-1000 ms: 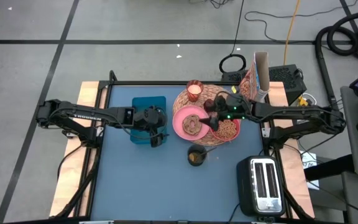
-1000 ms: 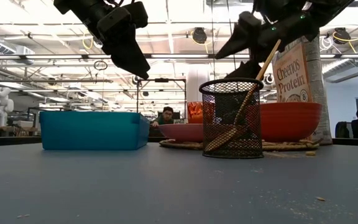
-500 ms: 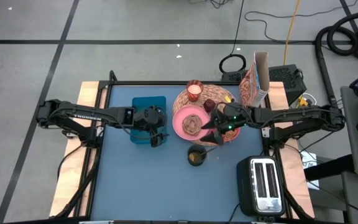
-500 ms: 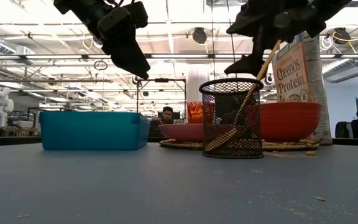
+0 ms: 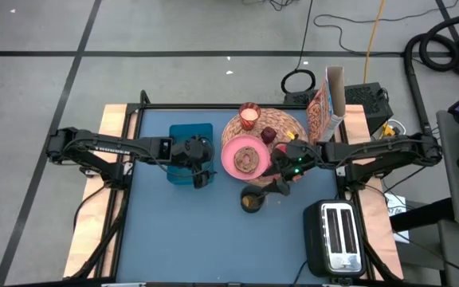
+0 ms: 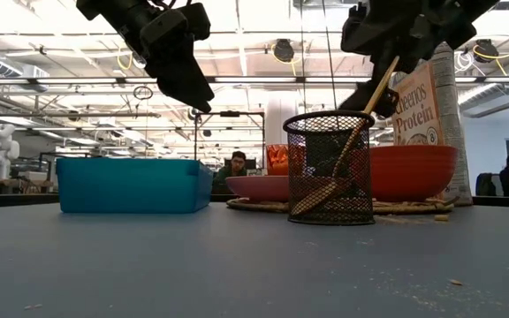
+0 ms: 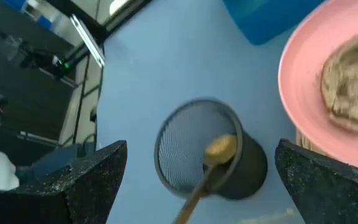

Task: Arrange a breakfast setting
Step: Put the gold spoon to the right side of the pink bowl on the brown placemat

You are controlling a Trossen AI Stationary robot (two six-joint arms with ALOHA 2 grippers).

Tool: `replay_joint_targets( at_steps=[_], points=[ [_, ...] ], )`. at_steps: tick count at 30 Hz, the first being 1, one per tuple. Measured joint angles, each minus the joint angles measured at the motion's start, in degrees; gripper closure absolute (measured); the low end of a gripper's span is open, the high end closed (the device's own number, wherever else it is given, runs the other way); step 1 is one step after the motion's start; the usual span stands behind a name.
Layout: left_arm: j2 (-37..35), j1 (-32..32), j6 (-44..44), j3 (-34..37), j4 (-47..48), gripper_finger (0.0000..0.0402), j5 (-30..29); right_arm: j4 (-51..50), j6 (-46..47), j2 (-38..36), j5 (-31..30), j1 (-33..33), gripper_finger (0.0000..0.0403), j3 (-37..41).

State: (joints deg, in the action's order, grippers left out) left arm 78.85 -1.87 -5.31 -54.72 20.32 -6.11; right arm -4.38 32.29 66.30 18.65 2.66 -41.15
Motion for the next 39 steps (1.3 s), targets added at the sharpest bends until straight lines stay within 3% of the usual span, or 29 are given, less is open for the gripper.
replay_joint_targets(
  at_steps=[17, 23, 33, 39],
  points=[
    [0.0, 0.01, -0.18, 0.0, 0.0, 0.0062, 0.0, -1.68, -2.49, 0.01, -0.84, -6.93, 0.0009, -0.02],
    [0.0, 0.01, -0.3, 0.0, 0.0, 0.0062, 0.0, -1.95, -9.0, 0.0, -9.7, -9.95, 0.0009, -0.02],
    [0.0, 0.02, -1.22, 0.0, 0.0, 0.0062, 0.0, -1.92, -12.2, 0.02, -11.57, -13.36, 0.001, -0.02],
    [0.0, 0.02, -1.21, 0.0, -0.02, 0.0062, 0.0, -2.73, -13.36, 0.02, -16.58, -15.09, 0.0011, -0.02]
  ],
)
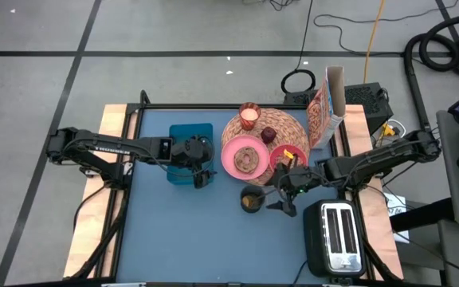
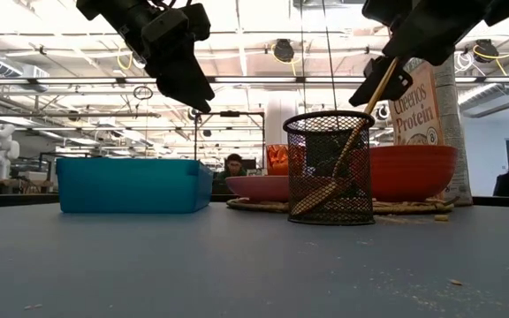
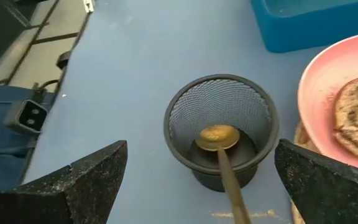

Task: Arrange a breakfast setting
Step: Put the gold spoon to the right side of the pink bowl on the brown placemat

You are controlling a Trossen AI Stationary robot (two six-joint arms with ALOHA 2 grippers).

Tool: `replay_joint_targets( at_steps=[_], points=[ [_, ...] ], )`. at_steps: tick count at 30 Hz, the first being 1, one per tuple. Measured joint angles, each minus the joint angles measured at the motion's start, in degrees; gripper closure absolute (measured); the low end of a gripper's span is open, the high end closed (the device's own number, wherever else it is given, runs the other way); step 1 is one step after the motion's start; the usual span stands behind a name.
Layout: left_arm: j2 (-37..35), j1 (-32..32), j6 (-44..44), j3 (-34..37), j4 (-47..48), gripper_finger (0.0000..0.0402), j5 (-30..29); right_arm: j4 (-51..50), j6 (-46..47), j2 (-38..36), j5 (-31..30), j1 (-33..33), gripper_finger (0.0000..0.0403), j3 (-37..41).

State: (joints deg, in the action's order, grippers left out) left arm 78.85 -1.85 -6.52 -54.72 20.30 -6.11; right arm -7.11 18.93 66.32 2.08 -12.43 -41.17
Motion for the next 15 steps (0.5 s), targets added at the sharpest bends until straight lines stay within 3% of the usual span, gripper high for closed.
replay_joint_targets(
  at_steps=[15],
  points=[
    [-0.01, 0.01, 0.05, 0.0, 0.0, 0.0062, 0.0, -0.82, -1.57, 0.24, -3.97, -1.57, 0.0012, 0.0]
  ],
)
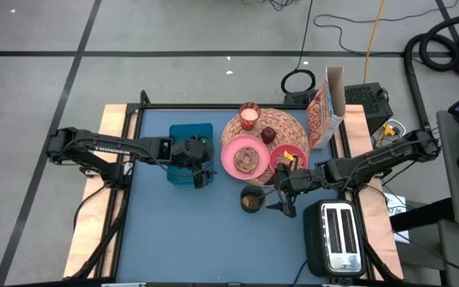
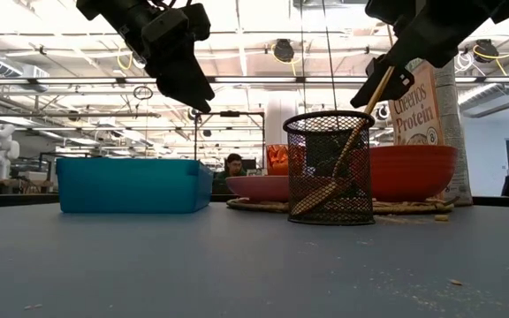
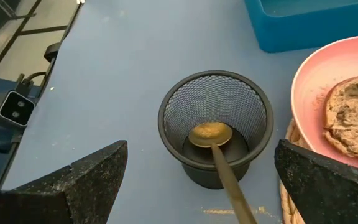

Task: Arrange a breakfast setting
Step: Put the gold spoon to the right side of the pink bowl on the brown placemat

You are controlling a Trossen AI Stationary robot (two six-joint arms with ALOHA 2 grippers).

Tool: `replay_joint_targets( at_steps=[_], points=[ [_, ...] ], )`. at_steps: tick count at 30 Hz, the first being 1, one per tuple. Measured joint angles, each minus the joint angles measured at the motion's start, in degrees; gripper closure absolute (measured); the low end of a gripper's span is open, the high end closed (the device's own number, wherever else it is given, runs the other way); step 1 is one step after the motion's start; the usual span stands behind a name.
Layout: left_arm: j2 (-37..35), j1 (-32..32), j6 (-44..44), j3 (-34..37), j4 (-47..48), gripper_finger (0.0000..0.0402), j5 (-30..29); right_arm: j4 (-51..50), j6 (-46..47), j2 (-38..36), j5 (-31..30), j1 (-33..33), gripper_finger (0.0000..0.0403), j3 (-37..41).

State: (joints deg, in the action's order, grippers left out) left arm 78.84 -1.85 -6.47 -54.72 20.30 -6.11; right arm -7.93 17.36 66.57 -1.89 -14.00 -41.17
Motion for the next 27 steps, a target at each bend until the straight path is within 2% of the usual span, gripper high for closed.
replay_joint_targets(
  at_steps=[15, 18, 27],
  points=[
    [0.01, -0.02, 0.03, 0.0, 0.02, 0.0062, 0.0, -0.34, -0.06, 0.22, -1.37, 0.0, 0.0017, 0.02],
    [0.01, -0.01, 0.01, 0.0, 0.01, 0.0062, 0.0, -0.46, 0.08, 0.22, -1.16, 0.0, 0.0045, 0.02],
    [-0.01, -0.02, -0.01, 0.0, 0.0, 0.0062, 0.0, -0.66, 0.38, 0.22, -1.25, 0.0, 0.0172, 0.04]
  ],
)
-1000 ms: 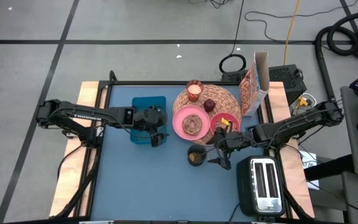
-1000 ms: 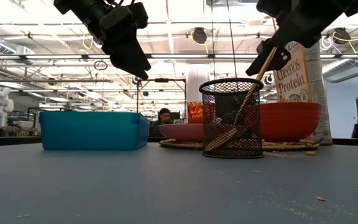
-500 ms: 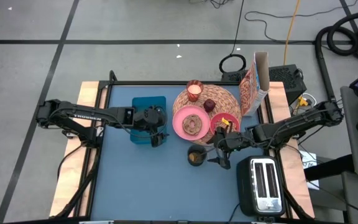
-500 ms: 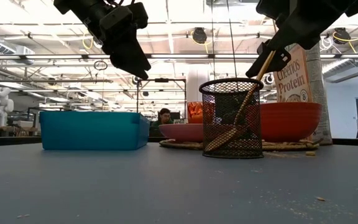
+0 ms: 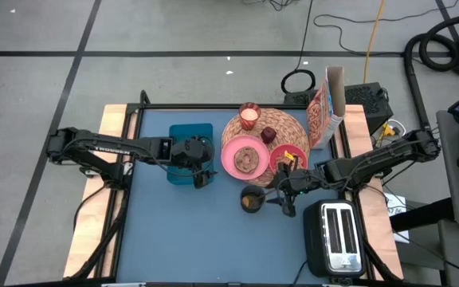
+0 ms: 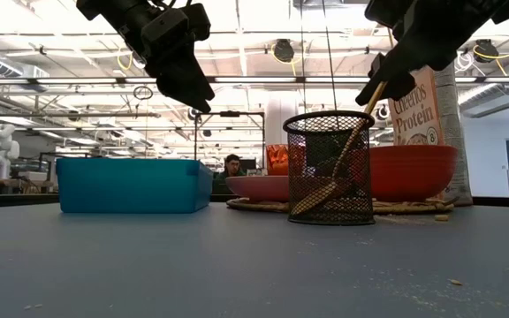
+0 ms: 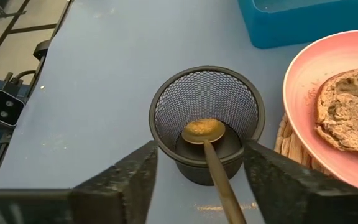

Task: Arrange a breakfast setting
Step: Put the gold spoon to the right side of the pink bowl on the brown placemat

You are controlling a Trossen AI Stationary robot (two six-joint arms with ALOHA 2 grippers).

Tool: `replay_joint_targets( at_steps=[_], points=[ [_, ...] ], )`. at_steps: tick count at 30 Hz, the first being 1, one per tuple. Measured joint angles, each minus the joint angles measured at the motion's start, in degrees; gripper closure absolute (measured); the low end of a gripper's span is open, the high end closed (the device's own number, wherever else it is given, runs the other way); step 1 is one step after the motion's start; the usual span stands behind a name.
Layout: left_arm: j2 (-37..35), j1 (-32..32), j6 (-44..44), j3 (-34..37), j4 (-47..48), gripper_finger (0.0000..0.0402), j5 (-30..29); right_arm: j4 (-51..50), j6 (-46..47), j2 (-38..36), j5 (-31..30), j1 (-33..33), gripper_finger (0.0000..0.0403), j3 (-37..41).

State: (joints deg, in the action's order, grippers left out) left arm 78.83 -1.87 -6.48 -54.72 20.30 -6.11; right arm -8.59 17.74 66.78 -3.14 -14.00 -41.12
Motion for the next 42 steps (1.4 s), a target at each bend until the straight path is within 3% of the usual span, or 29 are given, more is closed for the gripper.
replay_joint_targets(
  at_steps=[10, 23, 42],
  points=[
    [0.02, 0.01, 0.0, 0.0, 0.01, 0.0062, 0.0, -0.53, 1.66, 0.0, -0.04, 0.0, 0.0283, 0.0],
    [0.0, 0.01, 0.0, 0.0, 0.02, 0.0062, 0.0, 0.1, 3.85, 0.0, -0.07, 0.0, 0.0374, 0.0],
    [0.02, 0.02, 0.02, 0.0, 0.0, 0.0062, 0.0, 3.06, 4.07, -0.08, 0.2, 0.02, 0.0385, 0.04]
  ],
)
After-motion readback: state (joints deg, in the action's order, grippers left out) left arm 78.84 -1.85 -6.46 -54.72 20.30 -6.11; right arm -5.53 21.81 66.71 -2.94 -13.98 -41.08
